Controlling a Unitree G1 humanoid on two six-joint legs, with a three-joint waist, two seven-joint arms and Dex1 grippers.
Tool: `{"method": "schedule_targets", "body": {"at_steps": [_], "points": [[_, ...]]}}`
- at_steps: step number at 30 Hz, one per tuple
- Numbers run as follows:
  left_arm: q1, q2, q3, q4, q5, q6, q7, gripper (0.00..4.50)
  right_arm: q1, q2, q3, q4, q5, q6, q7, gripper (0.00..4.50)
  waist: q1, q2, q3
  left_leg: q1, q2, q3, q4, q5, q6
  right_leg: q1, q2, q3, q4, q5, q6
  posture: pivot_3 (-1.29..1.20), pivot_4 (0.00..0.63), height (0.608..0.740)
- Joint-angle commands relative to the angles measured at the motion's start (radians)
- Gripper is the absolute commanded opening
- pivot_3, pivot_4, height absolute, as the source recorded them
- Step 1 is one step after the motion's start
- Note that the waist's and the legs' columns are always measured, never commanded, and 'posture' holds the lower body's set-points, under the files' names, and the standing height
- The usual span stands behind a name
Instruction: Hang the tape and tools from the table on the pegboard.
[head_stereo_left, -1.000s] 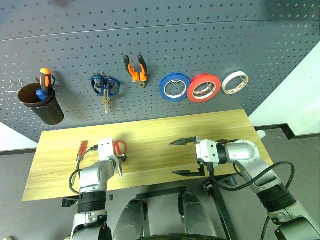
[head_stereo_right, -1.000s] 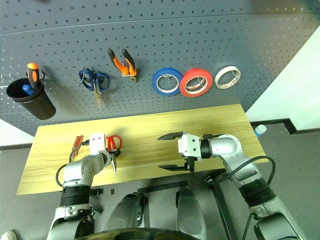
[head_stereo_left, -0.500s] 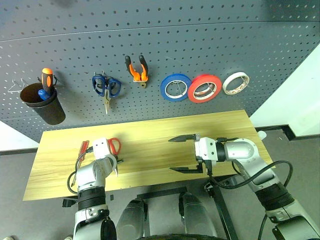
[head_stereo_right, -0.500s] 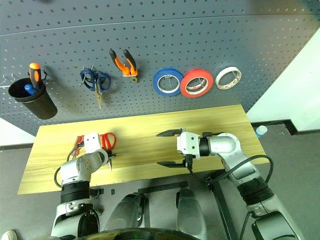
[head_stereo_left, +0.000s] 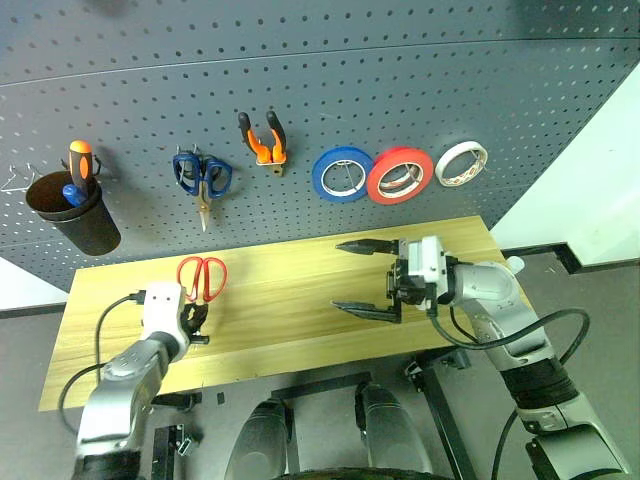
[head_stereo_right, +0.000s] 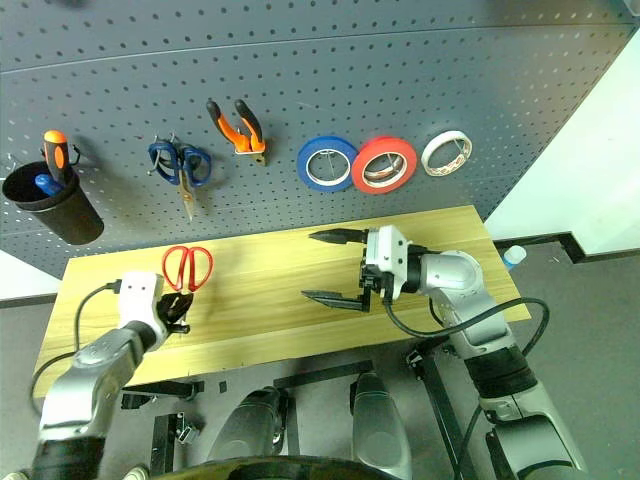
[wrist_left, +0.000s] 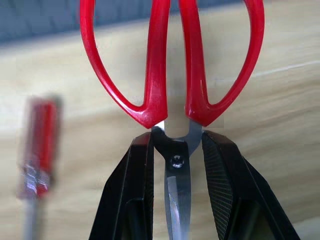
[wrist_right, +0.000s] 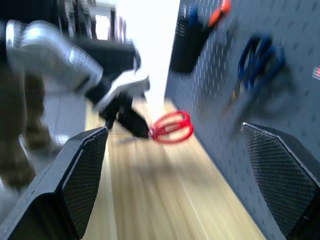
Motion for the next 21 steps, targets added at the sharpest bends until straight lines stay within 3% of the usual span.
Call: {"method": "schedule_targets", "body": {"at_steps": [1, 7, 21], "points": [[-0.018, -0.026, 0.124, -0.076, -0.15, -0.196, -0.1, 1.05, -0.048, 0.005, -0.043, -0.075, 0.09, 0.063, 0.016, 4.5, 0.007, -0.002, -0.001, 0.0, 0.0, 0.0, 0.0, 0.0, 0.0, 0.0, 0.0, 0.0, 0.0, 0.0, 0.0, 0.0, 0.118, 0.74], [-0.109, -0.045, 0.16, -0.06, -0.237, -0.335, -0.151, 1.05, -0.09, 0.013, -0.052, -0.105, 0.13, 0.118, 0.037, 4.5, 0.024, -0.004, -0.005, 0.0, 0.0, 0.0, 0.0, 0.0, 0.0, 0.0, 0.0, 0.0, 0.0, 0.001, 0.001, 0.0, 0.108, 0.74], [-0.327, -0.017, 0.069, 0.147, -0.116, -0.387, -0.093, 1.05, -0.101, 0.032, -0.059, -0.104, 0.087, 0.103, 0.022, 4.5, 0.019, -0.007, -0.02, 0.001, 0.0, 0.001, 0.0, 0.0, 0.0, 0.0, 0.001, 0.0, 0.0, 0.003, 0.004, -0.02, 0.088, 0.74]]}}
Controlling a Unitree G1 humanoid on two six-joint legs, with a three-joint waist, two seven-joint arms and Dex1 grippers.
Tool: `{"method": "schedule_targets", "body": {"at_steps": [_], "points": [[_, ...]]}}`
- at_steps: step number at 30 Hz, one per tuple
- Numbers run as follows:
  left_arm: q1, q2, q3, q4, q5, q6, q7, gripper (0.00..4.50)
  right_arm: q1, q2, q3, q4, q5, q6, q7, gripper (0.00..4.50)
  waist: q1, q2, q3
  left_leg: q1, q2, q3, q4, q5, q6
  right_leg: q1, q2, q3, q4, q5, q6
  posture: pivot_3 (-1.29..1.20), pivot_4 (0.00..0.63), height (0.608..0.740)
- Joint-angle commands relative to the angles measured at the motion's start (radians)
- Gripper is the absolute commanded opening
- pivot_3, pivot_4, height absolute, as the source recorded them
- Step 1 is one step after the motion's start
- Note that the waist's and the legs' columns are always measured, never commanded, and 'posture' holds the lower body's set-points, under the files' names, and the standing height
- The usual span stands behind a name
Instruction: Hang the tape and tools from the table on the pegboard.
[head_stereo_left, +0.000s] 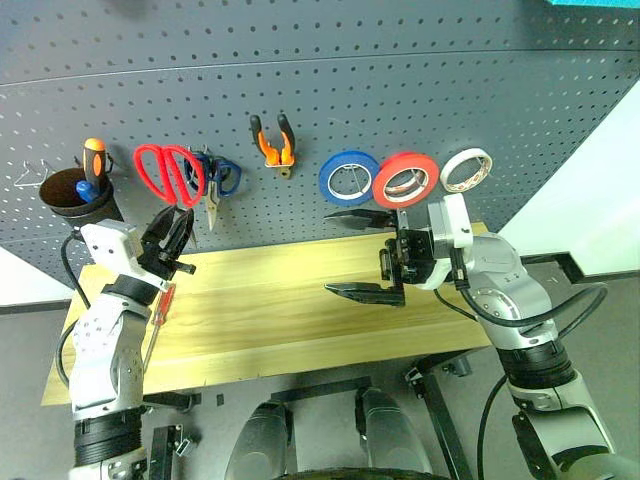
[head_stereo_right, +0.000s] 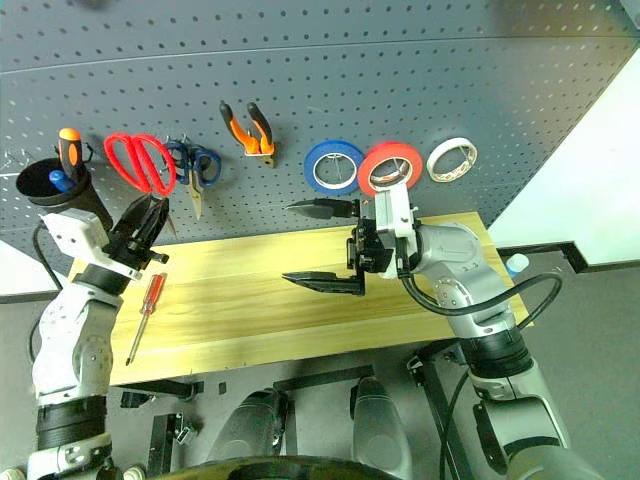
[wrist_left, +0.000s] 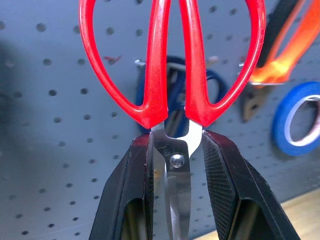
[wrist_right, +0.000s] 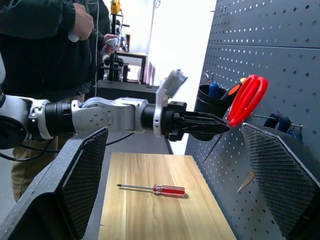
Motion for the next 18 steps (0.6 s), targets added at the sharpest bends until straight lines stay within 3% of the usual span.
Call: {"method": "schedule_targets", "body": {"at_steps": [1, 5, 14, 18], "points": [[-0.018, 0.019, -0.019, 0.018, 0.034, -0.036, 0.004, 1.05, -0.006, 0.003, -0.029, -0.035, -0.01, -0.021, -0.011, 4.5, 0.0, 0.0, -0.001, 0.0, 0.0, 0.0, 0.0, 0.0, 0.0, 0.0, 0.0, 0.0, 0.0, 0.0, 0.0, -0.03, 0.087, 0.74], [-0.011, 0.029, -0.027, 0.042, 0.039, -0.033, -0.003, 1.05, -0.002, 0.001, -0.034, -0.036, -0.019, -0.024, -0.018, 4.5, -0.001, 0.0, -0.002, 0.0, 0.0, 0.0, 0.0, 0.0, 0.0, 0.0, 0.0, 0.0, 0.0, 0.0, 0.001, -0.03, 0.087, 0.74], [0.051, 0.051, -0.016, 0.013, 0.021, 0.07, 0.019, 4.09, 0.008, -0.008, -0.019, -0.023, -0.075, -0.051, -0.02, 4.5, -0.003, 0.0, -0.002, 0.0, 0.0, 0.0, 0.0, 0.0, 0.0, 0.0, 0.0, 0.0, 0.0, 0.001, 0.001, -0.03, 0.093, 0.74], [0.132, 0.105, -0.002, 0.004, 0.007, 0.222, 0.036, 4.09, 0.008, -0.031, 0.016, 0.033, -0.204, -0.102, -0.038, 4.5, -0.006, 0.0, -0.003, 0.001, 0.0, 0.0, 0.0, 0.0, 0.0, 0.0, 0.0, 0.0, 0.001, 0.001, 0.001, -0.02, 0.099, 0.74]]}}
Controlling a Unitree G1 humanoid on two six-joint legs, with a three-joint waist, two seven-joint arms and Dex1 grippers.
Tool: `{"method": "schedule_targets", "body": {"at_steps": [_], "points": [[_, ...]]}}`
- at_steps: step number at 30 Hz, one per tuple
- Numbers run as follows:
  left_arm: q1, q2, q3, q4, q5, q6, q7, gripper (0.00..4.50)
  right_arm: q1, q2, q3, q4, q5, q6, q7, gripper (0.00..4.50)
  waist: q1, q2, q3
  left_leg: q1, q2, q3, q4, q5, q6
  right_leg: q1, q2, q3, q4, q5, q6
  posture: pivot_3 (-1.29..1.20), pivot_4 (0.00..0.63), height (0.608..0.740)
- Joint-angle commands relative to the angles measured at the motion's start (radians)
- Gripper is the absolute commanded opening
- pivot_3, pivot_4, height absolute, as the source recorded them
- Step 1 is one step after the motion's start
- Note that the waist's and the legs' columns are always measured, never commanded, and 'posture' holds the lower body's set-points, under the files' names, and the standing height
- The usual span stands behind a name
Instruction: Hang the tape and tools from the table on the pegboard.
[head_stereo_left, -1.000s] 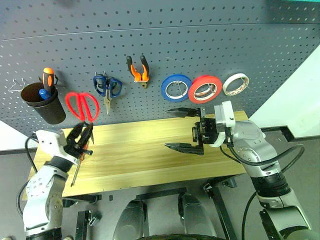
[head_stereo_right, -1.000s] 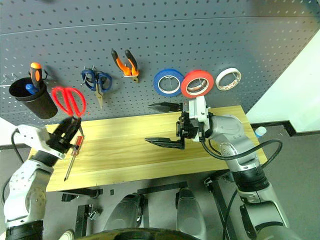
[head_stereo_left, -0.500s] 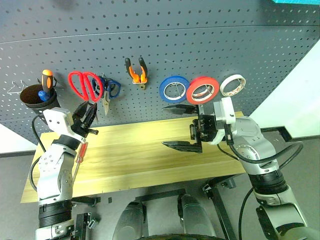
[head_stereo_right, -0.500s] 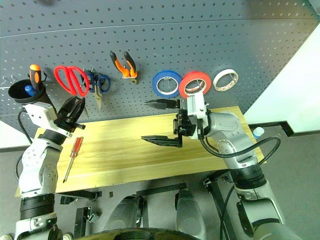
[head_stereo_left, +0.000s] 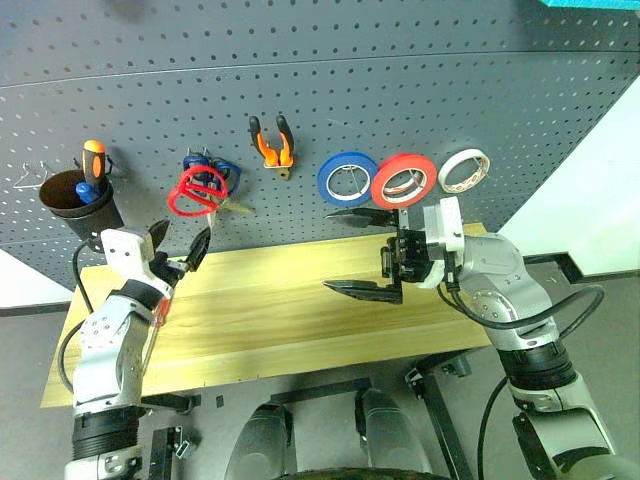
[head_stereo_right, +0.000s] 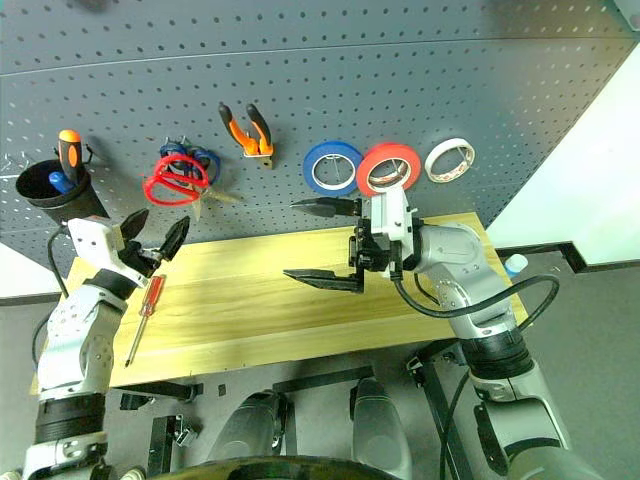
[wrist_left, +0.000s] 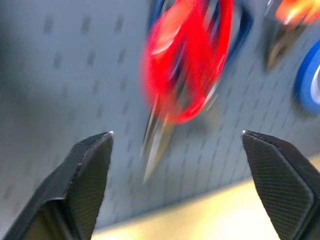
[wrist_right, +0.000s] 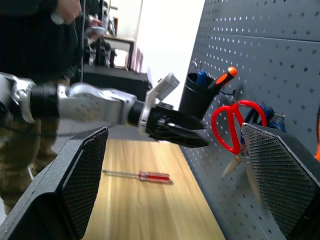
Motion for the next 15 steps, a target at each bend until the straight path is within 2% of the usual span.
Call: {"method": "schedule_targets", "body": {"at_steps": [1, 4, 6, 8, 12, 15], "points": [[0.05, 0.058, 0.023, -0.016, -0.009, 0.139, 0.014, 4.09, -0.003, -0.021, 0.027, 0.045, -0.113, -0.061, -0.019, 4.5, 0.0, 0.0, 0.0, 0.0, 0.0, 0.0, 0.0, 0.0, 0.0, 0.0, 0.0, 0.0, 0.0, 0.0, 0.0, -0.01, 0.101, 0.74], [0.066, 0.123, 0.024, 0.062, 0.03, 0.262, 0.045, 4.09, 0.007, -0.019, 0.051, 0.075, -0.164, -0.114, -0.008, 4.5, 0.001, 0.0, 0.0, 0.001, 0.0, 0.0, 0.0, 0.0, 0.0, 0.0, 0.0, 0.0, 0.001, 0.0, 0.0, -0.01, 0.106, 0.74], [0.051, 0.165, 0.012, 0.146, 0.075, 0.332, 0.087, 4.48, 0.02, -0.009, 0.058, 0.074, -0.17, -0.141, -0.005, 4.5, 0.003, 0.0, 0.0, 0.001, 0.0, 0.0, 0.0, 0.0, 0.0, 0.0, 0.0, 0.0, 0.002, 0.0, 0.0, 0.0, 0.112, 0.74], [0.022, 0.193, 0.001, 0.226, 0.096, 0.384, 0.105, 4.5, 0.031, -0.001, 0.065, 0.069, -0.172, -0.152, -0.006, 4.5, 0.003, 0.0, 0.0, 0.001, 0.0, 0.0, 0.0, 0.0, 0.0, 0.0, 0.001, 0.0, 0.002, 0.0, 0.0, 0.0, 0.112, 0.74], [-0.085, 0.225, -0.058, 0.405, 0.15, 0.462, 0.101, 4.5, 0.055, 0.007, 0.073, 0.053, -0.166, -0.151, -0.014, 4.5, 0.011, 0.0, -0.001, 0.001, 0.0, 0.0, 0.001, 0.0, 0.0, 0.0, 0.0, 0.0, 0.002, 0.0, 0.0, -0.01, 0.12, 0.74], [-0.208, 0.24, -0.073, 0.607, 0.177, 0.445, 0.094, 4.5, 0.079, 0.002, 0.071, 0.038, -0.166, -0.148, -0.022, 4.5, 0.01, -0.002, -0.001, 0.001, 0.0, 0.0, 0.001, 0.0, 0.0, 0.001, 0.0, 0.0, 0.002, 0.0, 0.0, -0.02, 0.123, 0.74]]}}
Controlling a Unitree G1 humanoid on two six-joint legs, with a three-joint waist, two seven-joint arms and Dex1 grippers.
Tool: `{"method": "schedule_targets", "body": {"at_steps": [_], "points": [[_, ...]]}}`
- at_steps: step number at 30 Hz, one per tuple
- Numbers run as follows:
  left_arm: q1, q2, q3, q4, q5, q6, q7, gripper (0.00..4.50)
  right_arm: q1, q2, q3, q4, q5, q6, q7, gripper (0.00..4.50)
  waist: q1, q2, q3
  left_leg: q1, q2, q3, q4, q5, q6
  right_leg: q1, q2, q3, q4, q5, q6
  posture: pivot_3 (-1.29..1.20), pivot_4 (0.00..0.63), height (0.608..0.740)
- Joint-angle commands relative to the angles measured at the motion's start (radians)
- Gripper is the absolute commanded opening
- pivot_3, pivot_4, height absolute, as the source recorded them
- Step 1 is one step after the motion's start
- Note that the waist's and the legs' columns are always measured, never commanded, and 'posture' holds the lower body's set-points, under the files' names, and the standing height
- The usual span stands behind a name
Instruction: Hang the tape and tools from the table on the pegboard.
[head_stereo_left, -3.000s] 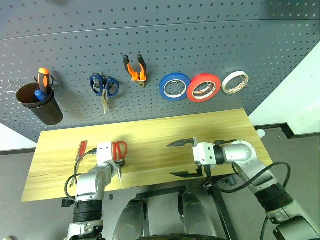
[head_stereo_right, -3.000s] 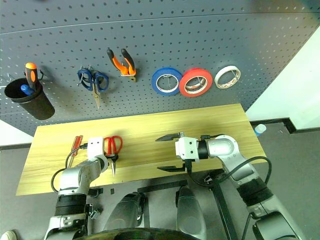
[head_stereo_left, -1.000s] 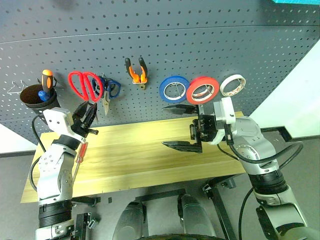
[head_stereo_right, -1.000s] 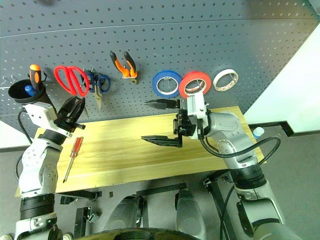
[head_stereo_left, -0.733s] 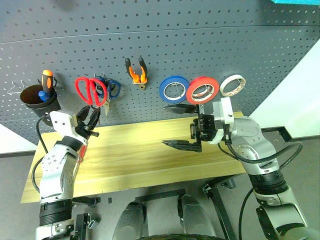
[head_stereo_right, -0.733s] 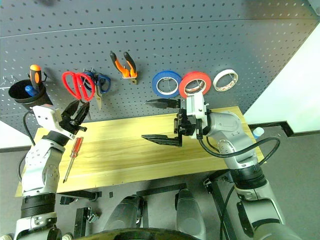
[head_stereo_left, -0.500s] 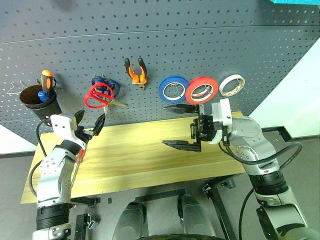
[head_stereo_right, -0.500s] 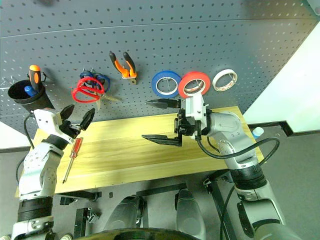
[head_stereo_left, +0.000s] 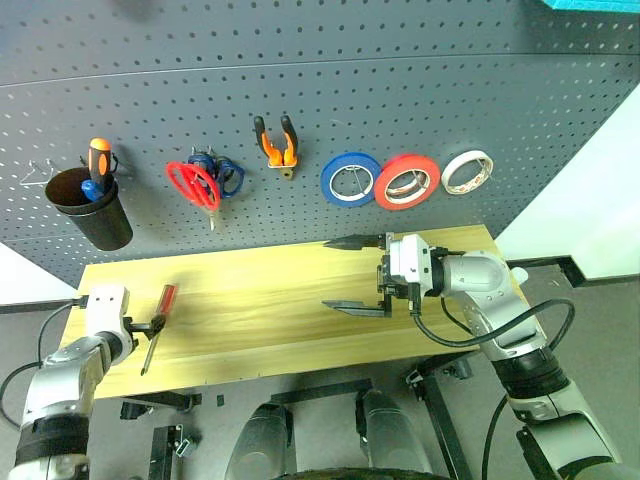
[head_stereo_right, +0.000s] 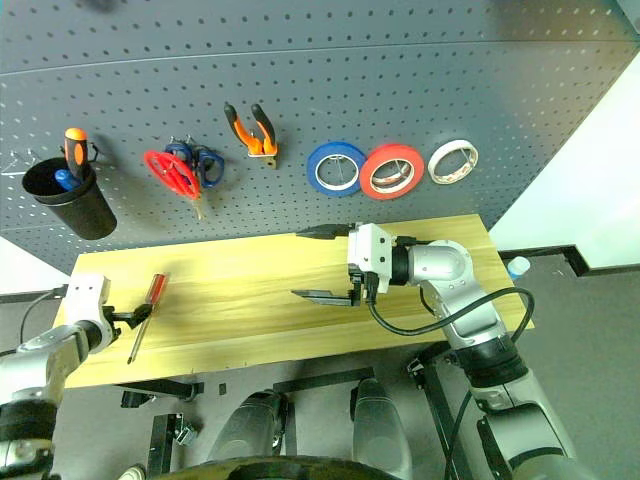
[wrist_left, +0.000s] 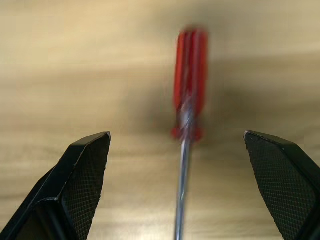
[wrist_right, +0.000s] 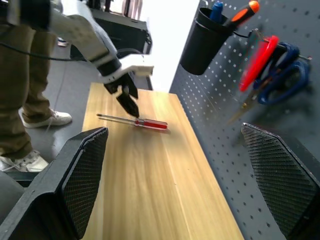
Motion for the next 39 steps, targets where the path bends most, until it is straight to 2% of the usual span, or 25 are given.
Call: {"method": "schedule_targets", "body": {"at_steps": [1, 11, 15, 23, 24, 27, 32, 36, 39], "points": [[-0.1, 0.038, -0.008, 0.165, 0.037, -0.029, -0.012, 4.5, 0.019, -0.004, -0.015, -0.052, 0.008, -0.006, -0.014, 4.5, -0.004, -0.001, -0.001, 0.0, 0.0, 0.0, 0.0, 0.0, 0.0, 0.0, 0.0, 0.0, 0.0, 0.0, 0.0, -0.02, 0.123, 0.74], [-0.347, 0.052, -0.106, 0.608, 0.134, -0.181, -0.113, 4.5, 0.078, -0.029, -0.037, -0.113, 0.014, 0.009, -0.06, 4.5, -0.033, -0.002, -0.001, 0.0, 0.0, 0.0, 0.0, 0.0, 0.0, 0.0, 0.0, 0.0, 0.0, 0.0, 0.0, -0.07, 0.139, 0.74], [-0.389, 0.051, -0.107, 0.689, 0.15, -0.199, -0.109, 3.63, 0.089, -0.037, -0.047, -0.126, 0.014, 0.011, -0.075, 4.5, -0.039, -0.002, -0.001, 0.0, 0.0, 0.0, 0.0, 0.0, 0.0, 0.0, 0.0, 0.0, 0.0, 0.0, 0.001, -0.09, 0.14, 0.74], [-0.387, 0.055, -0.099, 0.714, 0.148, -0.223, -0.129, 0.91, 0.09, -0.04, -0.046, -0.119, 0.013, 0.006, -0.084, 4.5, -0.048, -0.002, -0.001, 0.0, 0.0, 0.0, 0.0, 0.0, 0.0, 0.0, 0.0, 0.0, 0.0, 0.001, 0.001, -0.08, 0.138, 0.74], [-0.379, 0.057, -0.098, 0.705, 0.146, -0.228, -0.136, 0.81, 0.086, -0.038, -0.046, -0.118, 0.019, 0.01, -0.082, 4.5, -0.049, -0.002, -0.001, 0.0, 0.0, 0.0, 0.0, 0.0, 0.0, 0.0, 0.0, 0.0, 0.0, 0.001, 0.001, -0.08, 0.138, 0.74], [-0.332, 0.073, -0.097, 0.642, 0.141, -0.245, -0.166, 0.81, 0.076, -0.035, -0.05, -0.118, 0.056, 0.033, -0.064, 4.5, -0.057, -0.002, -0.001, 0.0, 0.0, 0.0, 0.0, 0.0, 0.0, 0.0, 0.0, 0.0, 0.001, 0.001, 0.001, -0.08, 0.138, 0.74], [-0.094, 0.114, -0.062, 0.301, 0.106, -0.346, -0.26, 0.81, 0.069, -0.041, -0.069, -0.153, 0.188, 0.121, -0.003, 4.5, -0.059, -0.002, -0.001, 0.0, 0.001, 0.0, -0.001, 0.0, 0.0, -0.001, 0.0, 0.001, 0.0, 0.001, 0.001, -0.06, 0.131, 0.74], [0.133, 0.108, 0.075, -0.026, -0.002, -0.489, -0.327, 0.81, 0.042, -0.027, -0.075, -0.146, 0.217, 0.135, 0.014, 4.5, -0.053, -0.002, -0.001, -0.001, 0.001, 0.0, -0.001, 0.0, 0.0, -0.002, -0.001, 0.001, 0.0, 0.001, 0.001, -0.04, 0.129, 0.74], [0.264, 0.058, 0.234, -0.261, -0.195, -0.525, -0.42, 0.81, 0.013, -0.009, -0.074, -0.124, 0.211, 0.128, 0.011, 4.5, -0.041, -0.002, -0.001, -0.001, 0.001, 0.0, -0.001, 0.0, 0.0, -0.002, -0.001, 0.0, -0.001, 0.0, 0.0, -0.02, 0.125, 0.74]]}}
